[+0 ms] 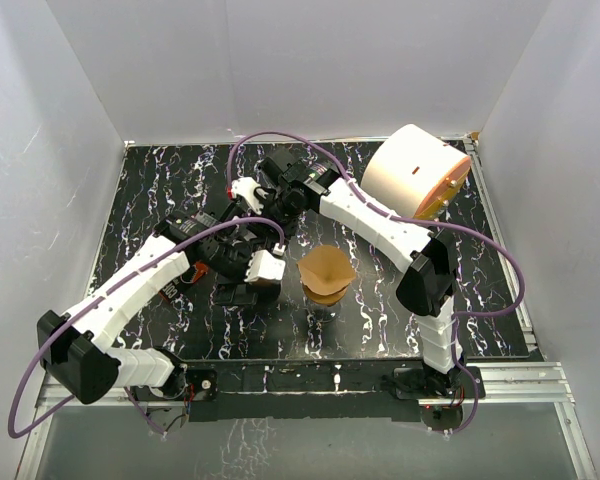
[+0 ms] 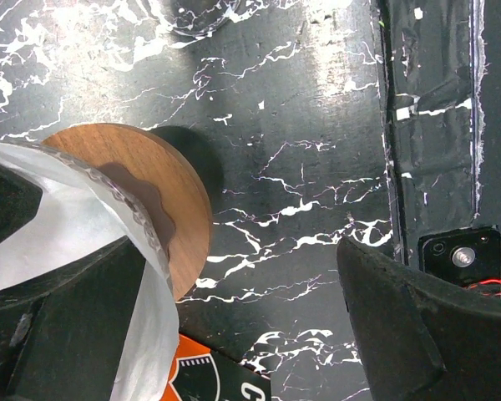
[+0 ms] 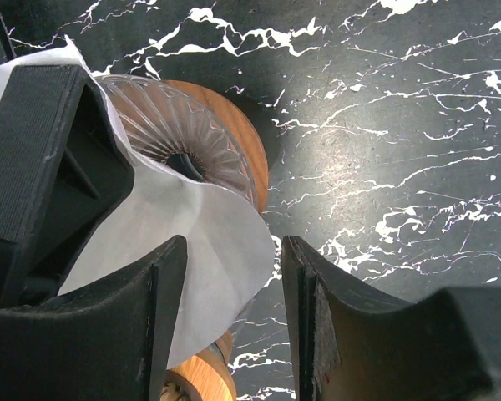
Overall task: Place the coffee filter in the dripper
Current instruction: Place the coffee filter in the coffee dripper.
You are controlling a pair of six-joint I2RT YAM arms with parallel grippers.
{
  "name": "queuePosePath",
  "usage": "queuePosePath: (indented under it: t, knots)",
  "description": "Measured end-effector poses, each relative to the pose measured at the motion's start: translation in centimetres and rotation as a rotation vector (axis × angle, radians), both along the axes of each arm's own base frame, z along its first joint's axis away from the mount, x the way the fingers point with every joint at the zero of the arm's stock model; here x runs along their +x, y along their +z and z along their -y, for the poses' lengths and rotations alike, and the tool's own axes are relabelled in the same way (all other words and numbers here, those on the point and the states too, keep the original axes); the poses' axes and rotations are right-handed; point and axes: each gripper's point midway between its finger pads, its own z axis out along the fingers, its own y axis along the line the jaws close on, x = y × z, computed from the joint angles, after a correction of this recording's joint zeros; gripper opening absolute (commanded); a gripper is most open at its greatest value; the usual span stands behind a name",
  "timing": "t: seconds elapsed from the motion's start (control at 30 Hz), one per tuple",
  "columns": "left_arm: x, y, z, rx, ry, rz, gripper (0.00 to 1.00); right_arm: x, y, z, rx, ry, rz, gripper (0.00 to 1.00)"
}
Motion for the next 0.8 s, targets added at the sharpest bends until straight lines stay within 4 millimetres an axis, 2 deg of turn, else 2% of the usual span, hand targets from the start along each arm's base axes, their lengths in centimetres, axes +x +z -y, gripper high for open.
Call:
queuePosePath:
  t: [0.57, 0.8]
  knots:
    - [-0.5, -0.4, 0.0, -0.019, -0.004, 0.0, 0.99, -0.2, 0.0, -0.3, 0.0, 0.013, 0.012, 0.53]
    - [-0.7, 1.0, -0.1, -0.018, -0.004, -0.003, 0.99, -0.4, 1.1, -0.8, 0.035, 0.028, 0.008, 0.54]
